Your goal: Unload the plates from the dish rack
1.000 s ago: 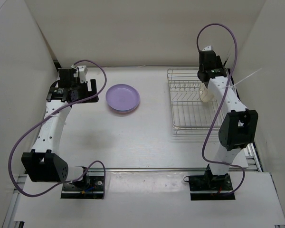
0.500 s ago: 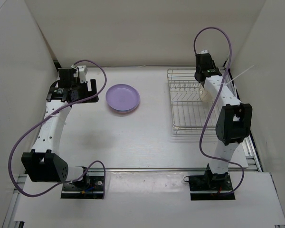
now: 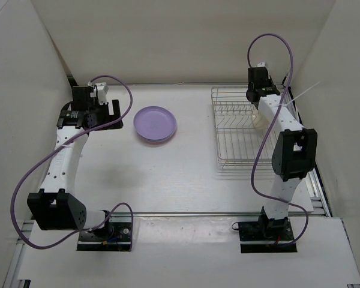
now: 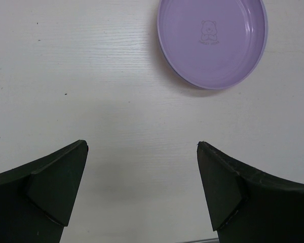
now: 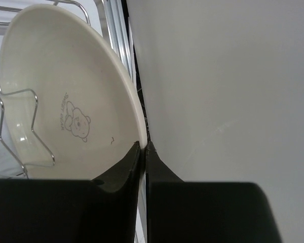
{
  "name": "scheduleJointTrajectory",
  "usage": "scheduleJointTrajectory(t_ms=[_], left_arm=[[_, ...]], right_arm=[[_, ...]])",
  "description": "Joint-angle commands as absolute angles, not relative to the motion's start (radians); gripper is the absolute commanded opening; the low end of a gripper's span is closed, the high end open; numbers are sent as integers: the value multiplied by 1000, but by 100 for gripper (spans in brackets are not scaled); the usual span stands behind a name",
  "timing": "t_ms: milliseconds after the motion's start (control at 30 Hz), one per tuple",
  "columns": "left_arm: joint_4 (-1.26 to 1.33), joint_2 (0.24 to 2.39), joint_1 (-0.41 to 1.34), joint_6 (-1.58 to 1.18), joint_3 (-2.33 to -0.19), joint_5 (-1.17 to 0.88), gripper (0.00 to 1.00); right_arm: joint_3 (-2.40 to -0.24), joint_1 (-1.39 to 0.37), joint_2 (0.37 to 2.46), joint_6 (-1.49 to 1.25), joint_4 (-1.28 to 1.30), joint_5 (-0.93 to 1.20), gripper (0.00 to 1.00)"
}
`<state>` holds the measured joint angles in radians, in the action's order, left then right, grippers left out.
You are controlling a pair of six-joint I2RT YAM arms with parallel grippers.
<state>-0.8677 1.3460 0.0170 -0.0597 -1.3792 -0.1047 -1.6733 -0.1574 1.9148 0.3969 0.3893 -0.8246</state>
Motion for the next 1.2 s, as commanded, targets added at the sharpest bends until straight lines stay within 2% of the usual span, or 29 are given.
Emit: scheduleJointTrajectory(t_ms=[0, 67, 533, 900, 1000, 1133, 1167], left_arm=[[-857, 1316, -3, -57, -1394, -146, 100], [-857, 1325, -3, -57, -1394, -158, 100], [-848, 1325, -12, -46, -1385, -167, 100], [-775, 1293, 9, -12, -1330, -175, 100], [-743, 1293, 9, -12, -1367, -293, 100], [-721, 1339, 48, 86, -1434, -640, 100], [-704, 1350, 58, 95, -1434, -810, 100]], right_arm=[[-1716, -158, 1924, 397, 364, -871, 4], [-1717, -158, 1924, 397, 364, -890, 0], [-1761, -176, 1841, 569, 288, -1043, 0], [-1796, -176, 1608, 672, 239, -1086, 0], [-1769, -199, 1527, 625, 323, -1042, 0], [-1778, -248, 1430, 427, 607, -739, 0], [-1758, -259, 1416, 370, 650, -651, 0]])
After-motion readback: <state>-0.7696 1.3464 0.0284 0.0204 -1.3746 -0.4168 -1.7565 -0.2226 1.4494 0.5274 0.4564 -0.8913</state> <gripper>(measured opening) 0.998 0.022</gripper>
